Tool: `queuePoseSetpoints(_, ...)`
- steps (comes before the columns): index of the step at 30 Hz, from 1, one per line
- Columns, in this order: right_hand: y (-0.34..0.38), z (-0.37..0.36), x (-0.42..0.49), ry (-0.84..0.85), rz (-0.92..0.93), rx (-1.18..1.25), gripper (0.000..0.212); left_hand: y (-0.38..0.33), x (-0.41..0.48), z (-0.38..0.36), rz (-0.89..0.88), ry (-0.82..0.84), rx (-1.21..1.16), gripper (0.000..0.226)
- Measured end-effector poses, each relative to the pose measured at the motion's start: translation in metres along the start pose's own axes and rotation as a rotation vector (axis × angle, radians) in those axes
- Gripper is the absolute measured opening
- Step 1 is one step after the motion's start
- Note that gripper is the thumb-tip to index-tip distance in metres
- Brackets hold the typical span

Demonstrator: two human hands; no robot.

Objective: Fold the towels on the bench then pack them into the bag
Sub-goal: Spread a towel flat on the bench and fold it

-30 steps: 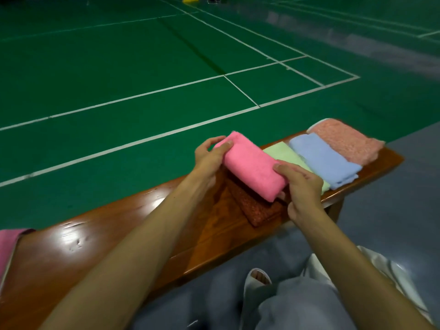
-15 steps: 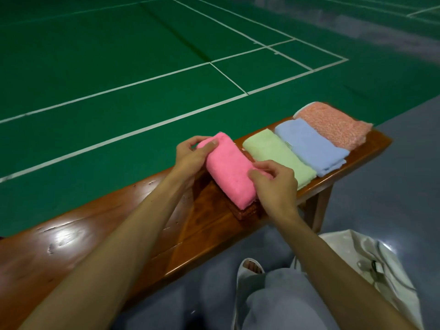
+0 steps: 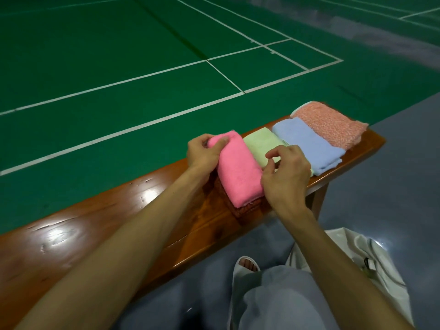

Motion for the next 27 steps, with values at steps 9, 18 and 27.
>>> queuePoseSetpoints(9, 0.044, -0.042, -0.01, 0.416, 0.635, -0.374, 0.06, -0.018, -0.016, 0.0, -0.129, -0.158, 0.368, 0.028)
queuePoseSetpoints(18, 0.014, -0.062, 0.001, 0.678, 0.619, -0.392, 0.066, -0.001, -0.016, 0.0, -0.05, 0.175, 0.724, 0.059)
queuePoseSetpoints(27, 0.106, 0.004, -0.033, 0.439, 0.714, -0.238, 0.085, -0.037, -0.085, 0.135, -0.162, 0.197, 0.642, 0.069)
Point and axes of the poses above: each hand's wrist, its own x-axis towards the middle knuckle, its own z-axis out of the back of the hand, y = z × x, the point moved 5 cm from there along x, towards the middle knuckle, and after that the axes turned 13 degrees about -x, right-handed, at the moved point
